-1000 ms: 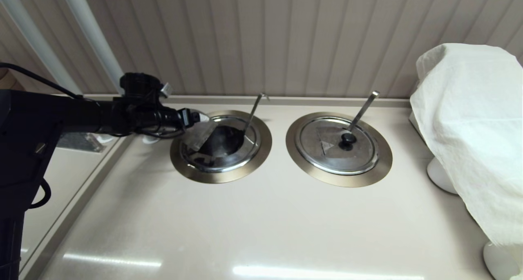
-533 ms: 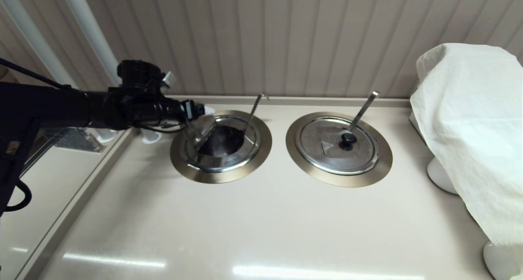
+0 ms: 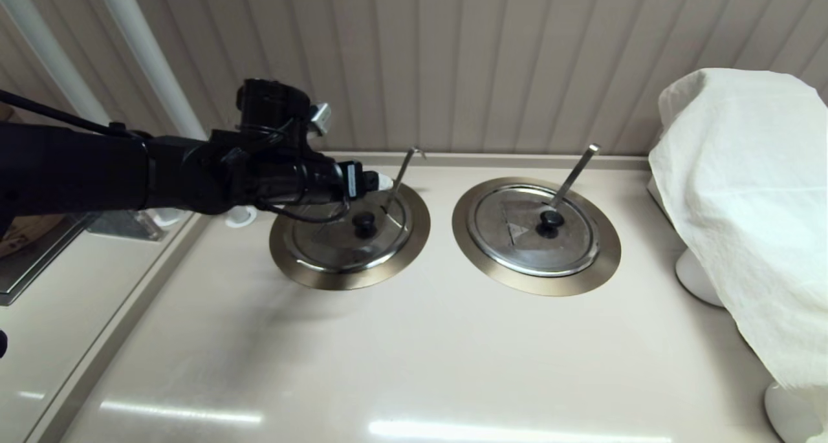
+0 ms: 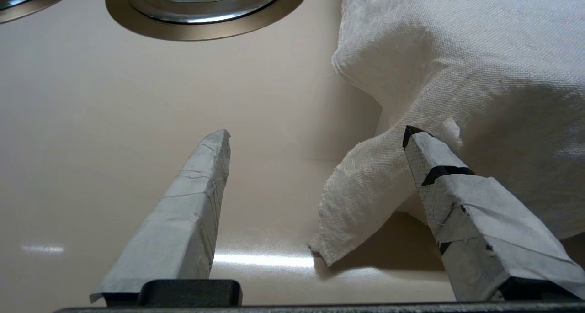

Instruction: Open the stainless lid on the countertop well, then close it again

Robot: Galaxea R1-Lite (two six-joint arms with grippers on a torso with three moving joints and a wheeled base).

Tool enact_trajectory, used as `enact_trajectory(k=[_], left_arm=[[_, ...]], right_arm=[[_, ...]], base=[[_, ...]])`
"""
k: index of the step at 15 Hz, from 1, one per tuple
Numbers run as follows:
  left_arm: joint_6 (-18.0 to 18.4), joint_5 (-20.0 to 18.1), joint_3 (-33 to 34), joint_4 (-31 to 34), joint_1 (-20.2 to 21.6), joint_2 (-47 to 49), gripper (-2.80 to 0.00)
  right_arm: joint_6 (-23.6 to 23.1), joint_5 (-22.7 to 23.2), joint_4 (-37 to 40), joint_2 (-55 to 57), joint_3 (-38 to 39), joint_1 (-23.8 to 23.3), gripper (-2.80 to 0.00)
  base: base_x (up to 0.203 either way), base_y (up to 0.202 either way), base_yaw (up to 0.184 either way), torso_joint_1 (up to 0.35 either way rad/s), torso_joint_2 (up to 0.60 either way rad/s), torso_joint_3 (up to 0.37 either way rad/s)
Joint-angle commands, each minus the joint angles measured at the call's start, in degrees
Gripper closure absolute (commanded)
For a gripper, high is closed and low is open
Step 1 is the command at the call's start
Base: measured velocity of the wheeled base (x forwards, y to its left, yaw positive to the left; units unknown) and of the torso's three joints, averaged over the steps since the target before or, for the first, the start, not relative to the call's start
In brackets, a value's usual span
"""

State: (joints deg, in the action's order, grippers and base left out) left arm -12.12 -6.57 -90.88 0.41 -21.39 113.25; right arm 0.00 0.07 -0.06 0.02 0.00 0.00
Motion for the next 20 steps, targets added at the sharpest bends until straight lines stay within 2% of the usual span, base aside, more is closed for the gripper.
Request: enact_trajectory(k=[1, 3, 6, 9, 10, 12, 13, 16, 18, 20], left_arm=[[0.81, 1.25, 0.47, -0.39, -0.72, 1.13, -2.8], [1.96, 1.56, 2.18, -6.69, -0.42, 2.89, -2.8], [6.81, 1.51, 7.52, -17.39, 0.29, 3.34, -2.8], [7.43, 1.5, 9.88, -17.25, 0.37, -3.33, -2.8], [7.44, 1.59, 10.97, -15.88, 0.38, -6.91, 0.0], [8.09, 2.79, 13.56, -11.8, 0.42, -14.71, 0.0], [9.28, 4.86, 14.41, -9.05, 0.49, -18.9, 0.0], [11.68, 14.26, 17.92, 0.29, 0.72, -33.88, 0.0], [12.08, 18.99, 24.46, 4.08, 0.94, -45.68, 0.0], [12.34, 27.33, 32.54, 8.4, 1.46, -57.08, 0.0]], right_arm=[[0.0, 0.01, -0.03, -0.02, 0.0, 0.0, -2.8], [0.0, 0.01, -0.03, -0.02, 0.0, 0.0, -2.8], [0.0, 0.01, -0.03, -0.02, 0.0, 0.0, -2.8], [0.0, 0.08, -0.03, -0.02, 0.0, 0.0, -2.8], [0.0, 0.01, -0.03, -0.02, 0.0, 0.0, -2.8], [0.0, 0.01, -0.03, -0.02, 0.0, 0.0, -2.8], [0.0, 0.05, -0.03, -0.02, 0.0, 0.0, -2.8], [0.0, 0.1, -0.03, -0.02, 0.0, 0.0, -2.8], [0.0, 0.1, -0.03, -0.02, 0.0, 0.0, -2.8], [0.0, 0.04, -0.03, -0.02, 0.0, 0.0, -2.8]], base=[[0.0, 0.0, 0.0, 0.0, 0.0, 0.0], [0.0, 0.0, 0.0, 0.0, 0.0, 0.0], [0.0, 0.0, 0.0, 0.0, 0.0, 0.0], [0.0, 0.0, 0.0, 0.0, 0.0, 0.0], [0.0, 0.0, 0.0, 0.0, 0.0, 0.0], [0.0, 0.0, 0.0, 0.0, 0.0, 0.0], [0.0, 0.0, 0.0, 0.0, 0.0, 0.0], [0.0, 0.0, 0.0, 0.0, 0.0, 0.0], [0.0, 0.0, 0.0, 0.0, 0.0, 0.0], [0.0, 0.0, 0.0, 0.0, 0.0, 0.0]])
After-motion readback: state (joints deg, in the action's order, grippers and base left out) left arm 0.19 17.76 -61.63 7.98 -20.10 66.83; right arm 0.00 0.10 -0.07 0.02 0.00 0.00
